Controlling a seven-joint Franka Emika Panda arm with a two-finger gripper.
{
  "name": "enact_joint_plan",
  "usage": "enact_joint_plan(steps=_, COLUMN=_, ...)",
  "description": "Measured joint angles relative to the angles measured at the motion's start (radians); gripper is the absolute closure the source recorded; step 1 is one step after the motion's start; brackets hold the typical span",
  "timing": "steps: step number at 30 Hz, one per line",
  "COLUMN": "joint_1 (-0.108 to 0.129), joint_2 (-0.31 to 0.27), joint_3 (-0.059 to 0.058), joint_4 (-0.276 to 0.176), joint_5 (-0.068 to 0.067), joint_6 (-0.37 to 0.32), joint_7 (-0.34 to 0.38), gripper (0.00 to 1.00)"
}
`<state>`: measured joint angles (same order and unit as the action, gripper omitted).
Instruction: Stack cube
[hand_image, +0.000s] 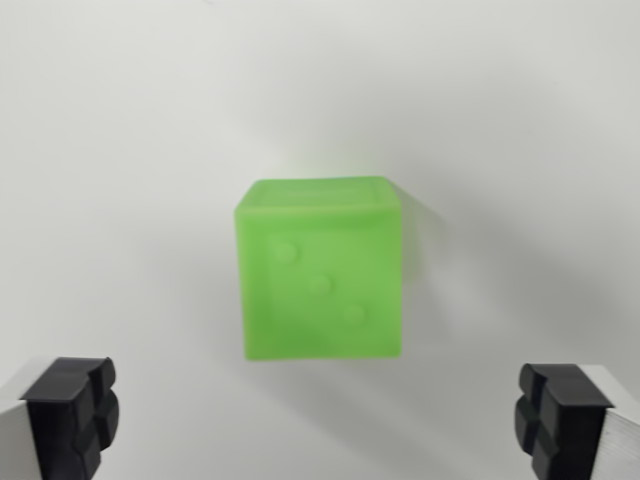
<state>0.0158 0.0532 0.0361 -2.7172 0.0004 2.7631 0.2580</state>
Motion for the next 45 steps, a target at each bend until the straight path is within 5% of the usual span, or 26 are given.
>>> enact_joint_plan(steps=20, joint_1=0.016, joint_2=0.258, joint_3=-0.020, joint_4=0.038, joint_5=-0.020, joint_6=0.221, joint_7=0.010, gripper=0.00)
enact_joint_plan(steps=32, joint_1=0.023, joint_2=0.325, joint_3=-0.027, joint_4=0.056, joint_5=-0.020, joint_6=0.270, joint_7=0.010, gripper=0.00)
enact_joint_plan(steps=33, joint_1=0.023, joint_2=0.326, joint_3=-0.027, joint_4=0.057, joint_5=-0.020, joint_6=0.271, joint_7=0.010, gripper=1.00)
enact_joint_plan(steps=45, joint_1=0.023, joint_2=0.327, joint_3=-0.028, joint_4=0.057, joint_5=-0.020, joint_6=0.272, joint_7=0.010, gripper=1.00)
